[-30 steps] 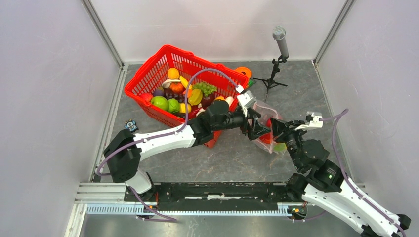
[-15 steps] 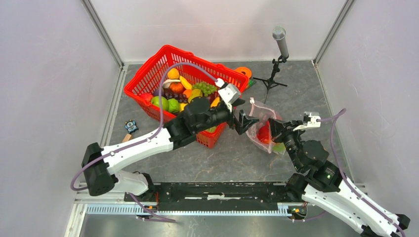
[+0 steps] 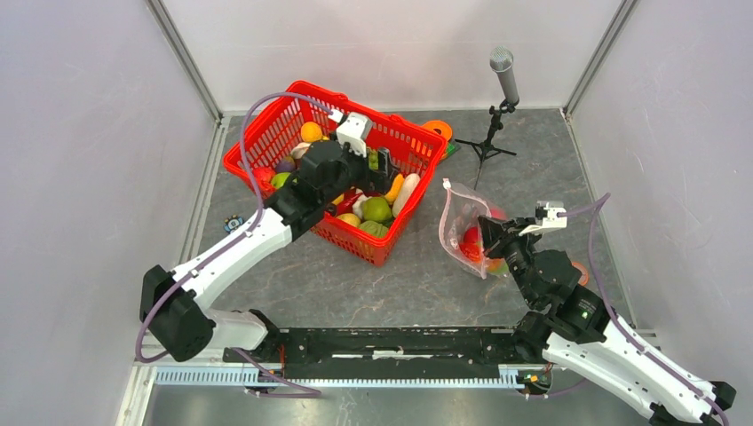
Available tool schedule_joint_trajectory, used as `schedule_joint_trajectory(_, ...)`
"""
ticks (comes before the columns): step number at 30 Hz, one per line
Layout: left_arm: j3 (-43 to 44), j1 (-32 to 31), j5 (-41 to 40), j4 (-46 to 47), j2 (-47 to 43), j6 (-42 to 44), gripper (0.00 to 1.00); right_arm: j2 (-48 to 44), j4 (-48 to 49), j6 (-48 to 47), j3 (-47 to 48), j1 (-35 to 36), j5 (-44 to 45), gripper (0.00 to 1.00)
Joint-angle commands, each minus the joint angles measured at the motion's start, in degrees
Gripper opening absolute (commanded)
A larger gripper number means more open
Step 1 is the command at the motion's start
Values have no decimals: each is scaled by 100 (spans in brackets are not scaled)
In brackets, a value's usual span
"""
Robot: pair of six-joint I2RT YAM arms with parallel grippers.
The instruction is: Place the food in the zip-top bag and seal the zipper
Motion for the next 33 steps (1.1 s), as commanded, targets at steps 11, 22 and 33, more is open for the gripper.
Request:
schedule_joint_trajectory(11, 366, 885, 2051, 22, 1315, -819, 92, 43, -67, 114, 246, 17, 124, 6)
schedule_joint_trajectory(22, 498, 882, 3073, 920, 2505, -702, 90, 47, -118, 115, 246, 17, 110, 6)
schedule_joint_trajectory(33, 720, 637, 2446, 1280, 3267, -548, 85, 37, -156, 127, 229, 19, 122, 7)
